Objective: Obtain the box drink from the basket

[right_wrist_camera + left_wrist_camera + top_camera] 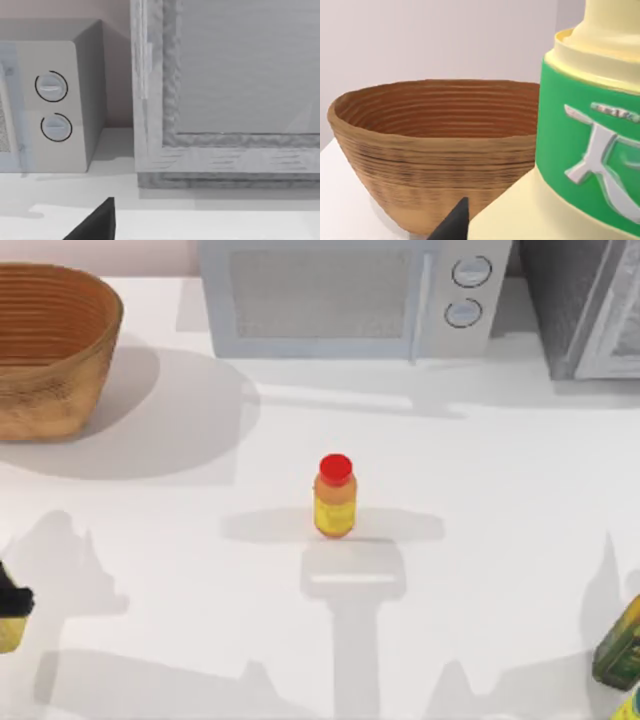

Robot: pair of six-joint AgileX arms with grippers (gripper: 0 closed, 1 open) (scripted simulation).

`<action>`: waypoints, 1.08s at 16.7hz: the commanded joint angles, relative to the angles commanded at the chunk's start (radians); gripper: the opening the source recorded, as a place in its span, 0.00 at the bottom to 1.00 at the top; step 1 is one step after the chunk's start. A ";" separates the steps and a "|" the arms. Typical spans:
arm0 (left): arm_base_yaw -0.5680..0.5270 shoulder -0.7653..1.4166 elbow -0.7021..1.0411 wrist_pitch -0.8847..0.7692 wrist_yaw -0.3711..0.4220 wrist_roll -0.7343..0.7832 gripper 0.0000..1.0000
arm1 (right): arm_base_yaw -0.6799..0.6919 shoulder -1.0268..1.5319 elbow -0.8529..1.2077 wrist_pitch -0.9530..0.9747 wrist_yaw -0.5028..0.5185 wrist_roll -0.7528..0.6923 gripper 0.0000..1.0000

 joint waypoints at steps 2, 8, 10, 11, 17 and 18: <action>-0.067 0.069 0.048 0.048 -0.073 -0.003 0.00 | 0.000 0.000 0.000 0.000 0.000 0.000 1.00; -0.416 0.479 0.312 0.314 -0.541 -0.009 0.00 | 0.000 0.000 0.000 0.000 0.000 0.000 1.00; -0.555 0.660 0.414 0.413 -0.774 -0.013 0.00 | 0.000 0.000 0.000 0.000 0.000 0.000 1.00; -0.623 0.753 0.464 0.460 -0.897 -0.016 0.00 | 0.000 0.000 0.000 0.000 0.000 0.000 1.00; -0.957 1.274 0.707 0.685 -1.495 -0.043 0.00 | 0.000 0.000 0.000 0.000 0.000 0.000 1.00; -0.998 1.351 0.738 0.711 -1.561 -0.049 0.00 | 0.000 0.000 0.000 0.000 0.000 0.000 1.00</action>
